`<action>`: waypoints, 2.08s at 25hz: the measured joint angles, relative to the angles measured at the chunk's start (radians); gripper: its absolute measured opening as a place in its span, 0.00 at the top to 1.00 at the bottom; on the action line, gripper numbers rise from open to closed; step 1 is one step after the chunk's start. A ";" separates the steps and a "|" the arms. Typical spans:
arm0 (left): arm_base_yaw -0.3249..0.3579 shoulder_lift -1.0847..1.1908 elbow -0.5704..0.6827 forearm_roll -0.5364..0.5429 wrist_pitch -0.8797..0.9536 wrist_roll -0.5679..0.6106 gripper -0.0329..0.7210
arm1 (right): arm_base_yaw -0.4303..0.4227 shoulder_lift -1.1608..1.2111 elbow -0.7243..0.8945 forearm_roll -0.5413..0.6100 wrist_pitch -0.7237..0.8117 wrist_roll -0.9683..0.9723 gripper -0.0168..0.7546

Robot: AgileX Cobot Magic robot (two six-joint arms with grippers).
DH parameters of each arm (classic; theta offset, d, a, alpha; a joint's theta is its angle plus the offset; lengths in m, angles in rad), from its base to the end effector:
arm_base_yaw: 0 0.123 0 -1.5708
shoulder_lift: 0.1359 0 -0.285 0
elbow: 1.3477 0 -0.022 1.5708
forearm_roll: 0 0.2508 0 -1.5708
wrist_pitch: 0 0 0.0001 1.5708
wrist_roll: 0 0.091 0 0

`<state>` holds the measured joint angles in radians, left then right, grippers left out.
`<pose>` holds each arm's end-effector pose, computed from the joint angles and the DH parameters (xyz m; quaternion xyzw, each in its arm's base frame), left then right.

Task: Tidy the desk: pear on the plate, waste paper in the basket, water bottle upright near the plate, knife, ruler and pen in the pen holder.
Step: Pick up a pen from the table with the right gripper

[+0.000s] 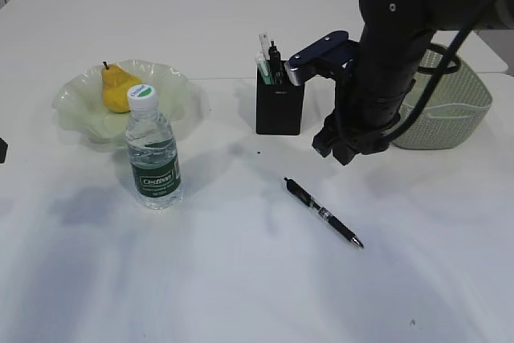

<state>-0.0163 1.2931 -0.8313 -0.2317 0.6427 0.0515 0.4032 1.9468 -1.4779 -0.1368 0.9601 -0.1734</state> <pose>0.2492 -0.0166 0.2577 -0.0377 0.9573 -0.0871 0.2730 0.3732 0.1481 0.2105 -0.3130 0.9410 -0.0466 0.1201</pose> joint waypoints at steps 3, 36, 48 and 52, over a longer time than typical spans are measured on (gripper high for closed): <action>0.000 0.000 0.000 0.000 0.004 0.000 0.34 | 0.000 0.042 -0.030 0.017 0.034 -0.044 0.61; 0.000 0.000 0.000 0.000 0.000 0.000 0.34 | 0.000 0.249 -0.105 0.225 0.024 -0.197 0.46; 0.000 0.000 0.000 0.000 0.000 0.000 0.34 | 0.000 0.272 -0.111 0.204 0.014 -0.191 0.46; 0.000 0.000 0.000 0.000 -0.002 0.000 0.34 | 0.000 0.273 -0.111 0.204 0.002 -0.189 0.46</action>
<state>-0.0163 1.2931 -0.8313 -0.2317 0.6410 0.0515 0.4032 2.2201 -1.5891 0.0675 0.9625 -0.3624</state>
